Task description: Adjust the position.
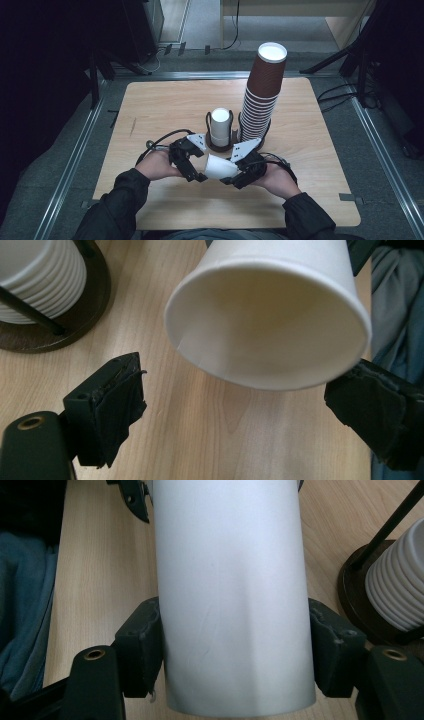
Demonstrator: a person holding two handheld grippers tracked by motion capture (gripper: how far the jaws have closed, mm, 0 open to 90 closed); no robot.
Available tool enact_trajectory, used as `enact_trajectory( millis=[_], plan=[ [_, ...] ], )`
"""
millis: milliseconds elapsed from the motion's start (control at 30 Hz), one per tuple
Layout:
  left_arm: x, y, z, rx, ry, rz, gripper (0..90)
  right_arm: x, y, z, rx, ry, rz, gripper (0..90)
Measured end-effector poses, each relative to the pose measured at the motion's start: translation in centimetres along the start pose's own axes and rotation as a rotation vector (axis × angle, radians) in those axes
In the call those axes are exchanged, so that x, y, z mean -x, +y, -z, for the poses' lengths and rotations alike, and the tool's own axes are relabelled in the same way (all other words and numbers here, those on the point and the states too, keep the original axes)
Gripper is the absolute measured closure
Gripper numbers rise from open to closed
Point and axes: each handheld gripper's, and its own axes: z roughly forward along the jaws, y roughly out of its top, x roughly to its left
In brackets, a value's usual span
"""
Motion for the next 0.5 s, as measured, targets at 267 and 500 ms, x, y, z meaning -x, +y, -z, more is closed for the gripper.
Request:
enact_trajectory(
  millis=[267,500],
  plan=[
    [-0.1,-0.9,0.9,0.091,-0.029,0.016,8.9,0.1,-0.1,0.7,0.042,0.009,-0.016,33.2],
    [0.5,-0.4,0.8,0.196,-0.054,0.033,8.8,0.0,-0.2,1.1,0.096,0.038,-0.003,33.1]
  ],
)
